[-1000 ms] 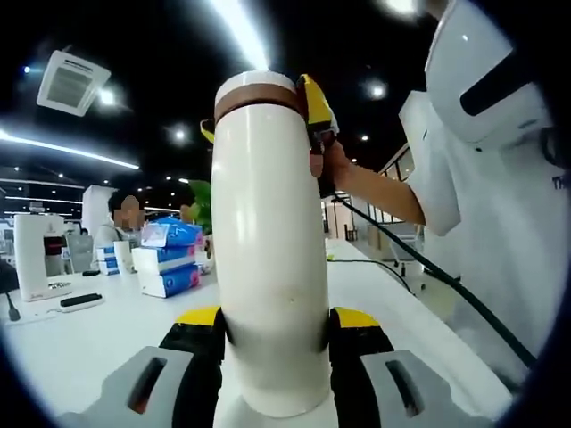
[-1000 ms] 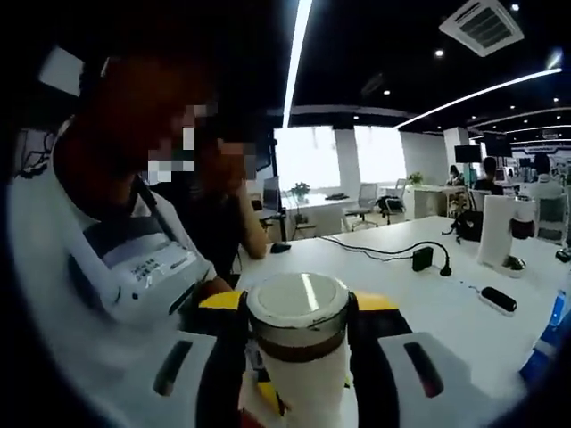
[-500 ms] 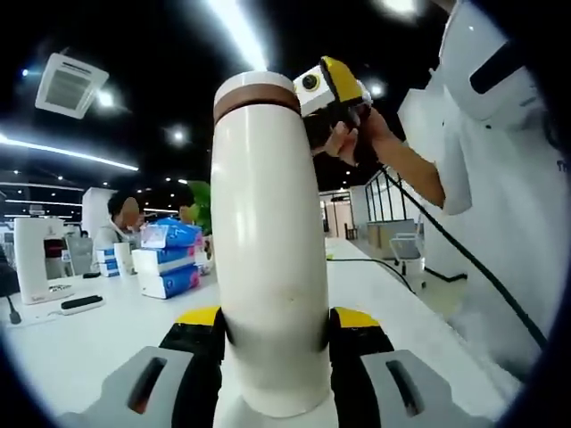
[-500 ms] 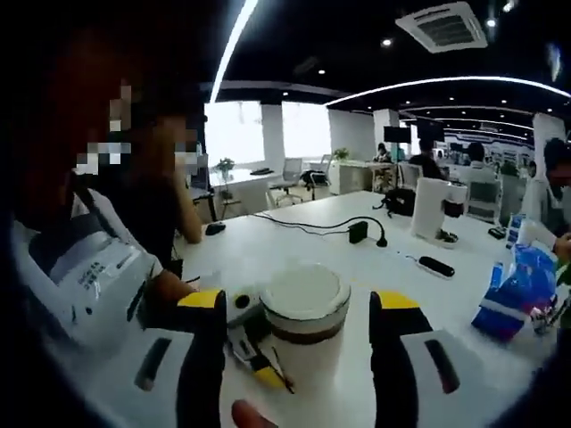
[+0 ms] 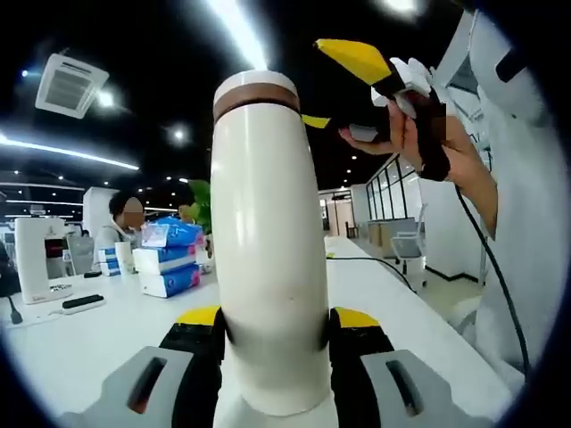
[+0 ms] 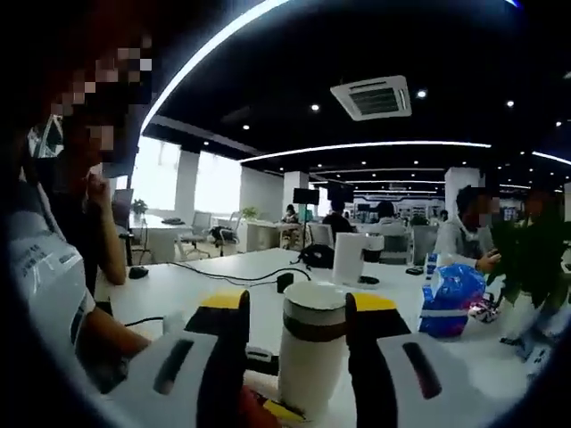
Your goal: Grasp the water cup twist off the cup lid place the cup lid on the table
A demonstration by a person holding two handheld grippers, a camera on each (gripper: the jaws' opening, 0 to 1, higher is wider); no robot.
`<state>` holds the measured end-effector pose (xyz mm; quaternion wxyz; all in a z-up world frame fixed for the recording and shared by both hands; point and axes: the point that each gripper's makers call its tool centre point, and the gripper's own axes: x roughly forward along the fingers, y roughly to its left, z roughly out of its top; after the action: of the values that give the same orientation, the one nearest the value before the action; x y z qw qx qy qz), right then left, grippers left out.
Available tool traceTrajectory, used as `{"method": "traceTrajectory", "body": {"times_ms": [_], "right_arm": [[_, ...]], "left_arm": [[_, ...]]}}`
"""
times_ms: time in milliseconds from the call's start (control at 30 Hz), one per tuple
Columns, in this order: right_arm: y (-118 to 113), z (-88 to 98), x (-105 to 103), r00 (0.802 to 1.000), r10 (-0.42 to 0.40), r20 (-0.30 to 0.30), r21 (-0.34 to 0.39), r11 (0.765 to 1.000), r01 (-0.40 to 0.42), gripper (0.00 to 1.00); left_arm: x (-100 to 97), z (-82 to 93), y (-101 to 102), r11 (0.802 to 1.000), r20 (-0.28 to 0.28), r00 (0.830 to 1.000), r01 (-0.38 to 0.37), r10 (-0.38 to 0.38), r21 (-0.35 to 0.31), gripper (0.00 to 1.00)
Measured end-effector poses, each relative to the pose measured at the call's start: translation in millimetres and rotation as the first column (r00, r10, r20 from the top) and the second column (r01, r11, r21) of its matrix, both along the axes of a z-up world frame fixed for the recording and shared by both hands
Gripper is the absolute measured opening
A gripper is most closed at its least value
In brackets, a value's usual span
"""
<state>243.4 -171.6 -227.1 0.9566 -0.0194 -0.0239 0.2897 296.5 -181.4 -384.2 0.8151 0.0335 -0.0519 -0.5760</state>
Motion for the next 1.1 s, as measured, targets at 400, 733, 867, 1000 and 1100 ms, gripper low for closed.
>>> {"method": "traceTrajectory", "body": {"times_ms": [400, 733, 867, 1000, 1100], "right_arm": [[-3, -8.1, 17, 0.988, -0.153, -0.029, 0.01, 0.988, 0.153, 0.7], [4, -6.7, 47, 0.993, -0.116, -0.026, -0.017, 0.993, 0.115, 0.6], [4, -10.2, 52, 0.995, -0.08, -0.052, -0.025, 0.997, 0.078, 0.53], [5, -14.0, 50, 0.997, -0.02, -0.069, -0.023, 1.0, 0.018, 0.45], [8, -14.4, 47, 0.996, 0.039, -0.085, -0.022, 0.999, -0.041, 0.45]], "left_arm": [[2.7, 1.7, 0, 1.0, -0.001, 1.0, 0.0, 0.0, 0.001, 0.47], [4.6, 1.7, 0, 1.0, -0.001, 1.0, 0.0, 0.0, 0.002, 0.47], [5.0, 1.7, 1, 1.0, -0.004, 1.0, -0.001, 0.001, 0.001, 0.47], [5.2, 1.8, 1, 1.0, -0.002, 1.0, 0.0, 0.0, 0.0, 0.47], [4.2, 2.3, 1, 1.0, -0.018, 1.0, 0.006, -0.006, -0.002, 0.46]]}}
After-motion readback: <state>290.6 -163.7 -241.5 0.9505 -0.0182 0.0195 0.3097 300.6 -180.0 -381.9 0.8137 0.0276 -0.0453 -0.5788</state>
